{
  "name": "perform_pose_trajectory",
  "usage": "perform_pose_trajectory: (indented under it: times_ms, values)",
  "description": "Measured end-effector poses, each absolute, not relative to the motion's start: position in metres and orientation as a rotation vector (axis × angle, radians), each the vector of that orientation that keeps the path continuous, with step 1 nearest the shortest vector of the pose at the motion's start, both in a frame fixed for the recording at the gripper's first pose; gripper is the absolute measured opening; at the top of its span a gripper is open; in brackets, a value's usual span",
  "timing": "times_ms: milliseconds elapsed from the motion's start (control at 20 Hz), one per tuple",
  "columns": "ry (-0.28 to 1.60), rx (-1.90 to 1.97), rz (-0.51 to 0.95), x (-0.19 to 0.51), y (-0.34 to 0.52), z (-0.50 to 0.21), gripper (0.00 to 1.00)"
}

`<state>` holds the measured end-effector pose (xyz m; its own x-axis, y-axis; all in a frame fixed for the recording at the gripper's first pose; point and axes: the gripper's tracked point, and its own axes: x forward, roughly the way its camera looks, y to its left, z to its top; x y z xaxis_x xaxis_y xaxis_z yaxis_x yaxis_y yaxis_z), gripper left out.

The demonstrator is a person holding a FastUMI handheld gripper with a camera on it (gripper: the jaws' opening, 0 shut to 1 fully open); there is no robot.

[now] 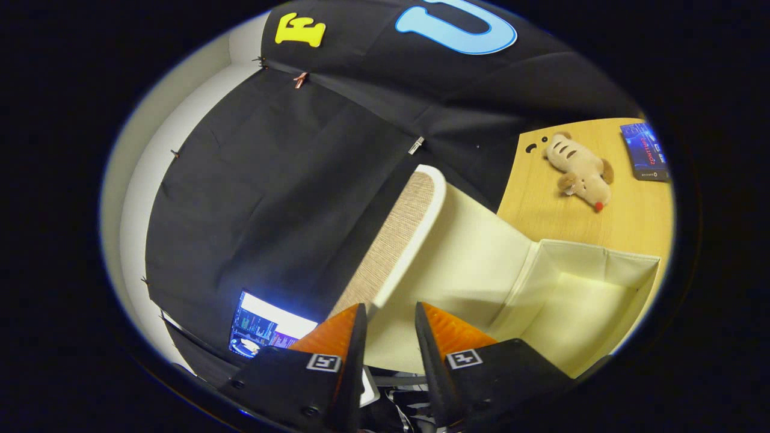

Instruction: Open the storage box then place both shoes into the box .Put the left shoe in first, then the right shoe, with the right side of both shoes facing outward in a uniform manner.

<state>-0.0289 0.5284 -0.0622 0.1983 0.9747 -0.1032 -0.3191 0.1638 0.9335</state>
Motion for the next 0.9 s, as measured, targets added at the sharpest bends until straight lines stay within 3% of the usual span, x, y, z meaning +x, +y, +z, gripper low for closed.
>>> perform_pose_trajectory:
  times_ms: [150, 200, 300, 400, 650, 900]
  values:
    - [0.861, 0.93, 1.128, -0.029, 0.524, -0.058, 0.71]
    - [0.843, 0.916, 1.132, -0.028, 0.519, -0.058, 0.83]
    - [0.798, 0.865, 1.136, -0.03, 0.503, -0.059, 0.87]
    - [0.746, 0.79, 1.122, -0.03, 0.481, -0.066, 0.96]
    - [0.658, 0.612, 1.009, -0.032, 0.401, -0.09, 0.98]
    - [0.698, 0.549, 0.813, -0.042, 0.309, -0.131, 0.98]
